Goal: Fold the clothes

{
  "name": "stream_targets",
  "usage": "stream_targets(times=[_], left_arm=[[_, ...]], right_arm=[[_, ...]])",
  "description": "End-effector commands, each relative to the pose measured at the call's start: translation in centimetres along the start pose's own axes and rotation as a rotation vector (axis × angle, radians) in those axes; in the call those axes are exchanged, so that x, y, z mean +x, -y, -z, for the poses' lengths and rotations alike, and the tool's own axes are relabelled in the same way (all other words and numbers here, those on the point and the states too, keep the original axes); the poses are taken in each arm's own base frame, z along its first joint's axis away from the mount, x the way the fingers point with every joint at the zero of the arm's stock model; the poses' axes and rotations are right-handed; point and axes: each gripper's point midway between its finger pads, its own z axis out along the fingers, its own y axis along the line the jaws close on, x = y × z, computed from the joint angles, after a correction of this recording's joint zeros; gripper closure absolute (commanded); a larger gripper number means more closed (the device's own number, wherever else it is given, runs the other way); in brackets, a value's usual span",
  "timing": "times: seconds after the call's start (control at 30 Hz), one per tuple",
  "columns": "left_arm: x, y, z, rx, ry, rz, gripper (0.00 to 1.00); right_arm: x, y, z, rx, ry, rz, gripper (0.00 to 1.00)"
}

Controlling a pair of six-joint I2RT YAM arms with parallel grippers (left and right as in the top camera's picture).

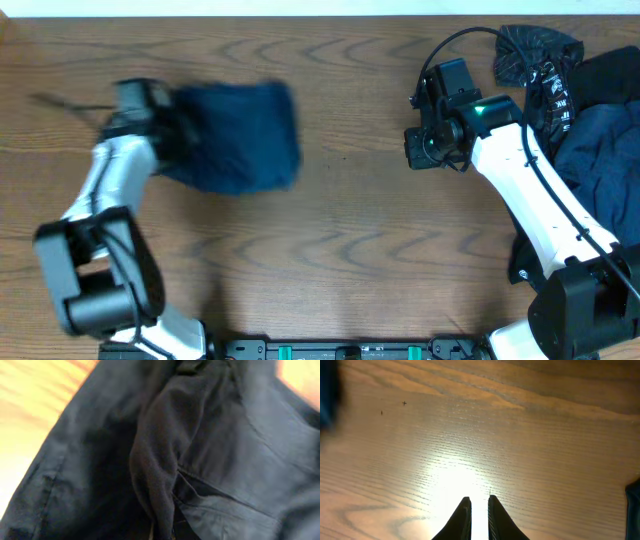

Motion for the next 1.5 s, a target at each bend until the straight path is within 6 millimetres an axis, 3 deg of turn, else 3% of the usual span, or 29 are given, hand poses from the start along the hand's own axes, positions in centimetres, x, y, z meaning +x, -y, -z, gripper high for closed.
stream_targets(times=[0.0,0.07,0.2,0.5,0.53,0.57,0.6,0.63,0.77,0.9,1.03,1.17,1.27,1.37,1.47], left_arm=[[-3.9,-6.8,2.4,-0.109,0.118,0.397,0.94],[-4.2,-10.3,2.9,-0.147,0.121,0.550,0.94],[-3.8,-14.2,3.8,-0.193,0.109,0.673,0.94],[-3.7,-14.8,3.8,-0.204,0.100,0.626,0.93],[-3.7,-14.8,3.8,-0.204,0.100,0.626,0.86],[-3.6,-14.8,3.8,-0.206,0.096,0.626,0.64],[-3.3,-14.8,3.8,-0.211,0.085,0.628,0.28],[-3.0,-14.9,3.9,-0.216,0.074,0.626,0.03],[-2.2,-15.0,4.7,-0.232,0.044,0.584,0.02],[-2.3,-14.4,7.3,-0.221,0.073,0.586,0.02],[-2.0,-11.3,10.8,-0.128,0.094,0.555,0.02],[-0.2,-5.6,13.2,0.044,0.033,0.478,0.02],[1.7,-1.1,13.5,0.116,-0.013,0.290,0.02],[4.2,3.1,13.0,0.164,-0.061,0.009,0.02],[8.4,6.4,12.7,0.201,-0.146,-0.326,0.02]], right_arm=[[-0.1,0.1,0.3,0.006,0.004,0.007,0.89],[0.0,0.1,0.3,0.007,-0.001,0.007,0.89],[0.0,0.1,0.3,0.007,0.000,0.006,0.89],[0.2,0.2,0.3,0.009,-0.010,0.006,0.89],[0.3,0.2,0.3,0.010,-0.012,0.006,0.89],[0.3,0.2,0.3,0.010,-0.012,0.006,0.89],[0.3,0.2,0.3,0.010,-0.012,0.006,0.89],[0.2,0.2,0.3,0.009,-0.011,0.006,0.89],[0.2,0.2,0.3,0.009,-0.008,0.006,0.87],[0.1,0.5,0.3,0.011,-0.008,-0.002,0.87],[-0.2,0.9,0.4,0.013,0.003,-0.013,0.86],[-1.1,1.4,0.4,0.011,0.034,-0.031,0.84],[-2.4,1.4,0.6,-0.044,0.081,-0.052,0.60],[-4.2,2.2,0.9,-0.077,0.146,-0.080,0.48],[-5.3,3.4,1.3,-0.085,0.192,-0.108,0.30]])
